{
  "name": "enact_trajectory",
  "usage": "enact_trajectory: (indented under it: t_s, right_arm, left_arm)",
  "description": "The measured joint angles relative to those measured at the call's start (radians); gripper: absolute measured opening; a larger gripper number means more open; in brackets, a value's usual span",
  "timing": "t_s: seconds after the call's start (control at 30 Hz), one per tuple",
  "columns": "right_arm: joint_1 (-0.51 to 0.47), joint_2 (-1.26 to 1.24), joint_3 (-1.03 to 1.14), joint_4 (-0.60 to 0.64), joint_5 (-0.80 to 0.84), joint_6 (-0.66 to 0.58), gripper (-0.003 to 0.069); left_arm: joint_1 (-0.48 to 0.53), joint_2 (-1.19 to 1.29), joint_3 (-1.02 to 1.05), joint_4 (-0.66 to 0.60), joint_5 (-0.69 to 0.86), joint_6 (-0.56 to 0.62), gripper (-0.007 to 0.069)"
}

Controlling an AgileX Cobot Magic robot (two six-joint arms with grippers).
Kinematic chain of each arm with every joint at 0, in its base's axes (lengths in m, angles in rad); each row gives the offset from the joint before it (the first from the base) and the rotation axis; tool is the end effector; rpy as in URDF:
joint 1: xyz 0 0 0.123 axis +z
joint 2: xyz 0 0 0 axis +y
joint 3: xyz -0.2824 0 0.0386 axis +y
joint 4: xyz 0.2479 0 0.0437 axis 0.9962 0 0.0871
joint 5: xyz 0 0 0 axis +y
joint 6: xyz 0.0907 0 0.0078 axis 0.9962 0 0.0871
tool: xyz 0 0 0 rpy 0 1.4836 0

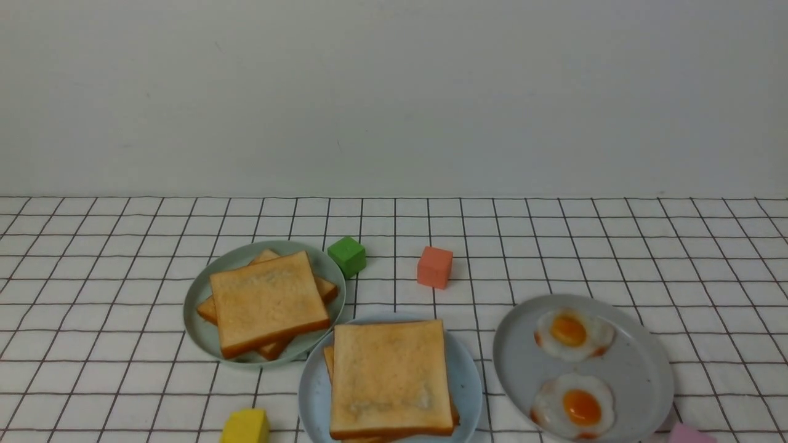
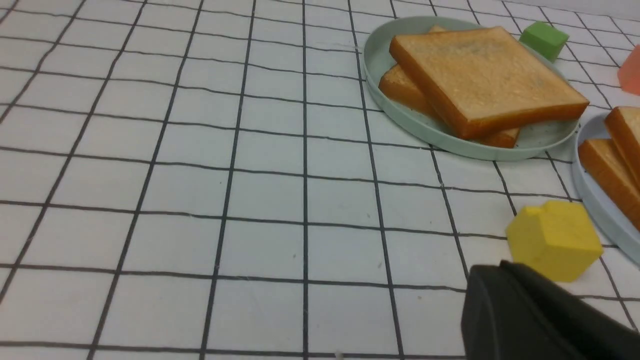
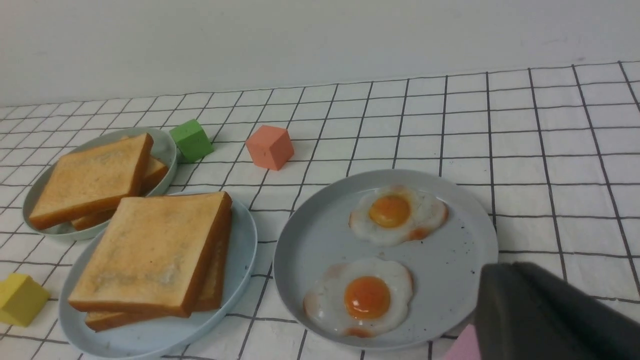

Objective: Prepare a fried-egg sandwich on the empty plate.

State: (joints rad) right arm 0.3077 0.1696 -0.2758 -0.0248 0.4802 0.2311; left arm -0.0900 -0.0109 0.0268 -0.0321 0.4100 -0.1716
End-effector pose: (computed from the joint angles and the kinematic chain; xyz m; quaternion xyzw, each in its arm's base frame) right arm 0.0549 0.0164 0.2526 -0.0360 0.8000 0.1486 0.5801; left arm 0.0513 -0.0058 0.1679 -0.0416 0.8150 -0.0890 0.5710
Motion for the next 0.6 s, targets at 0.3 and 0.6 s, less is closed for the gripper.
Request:
enact_trajectory:
  t_s: [0.3,0.6]
  right_arm:
    - [0.000,0.000,0.000,0.000,0.000,0.000,0.0028]
    - [0.000,0.000,0.000,0.000,0.000,0.000,0.0042]
  left_arm:
    - [0.000,0.000,0.002,0.089,-0.011,-0.045,-0.0003]
    - [0.000,0.000,0.002,0.098,-0.011,-0.045,0.0004]
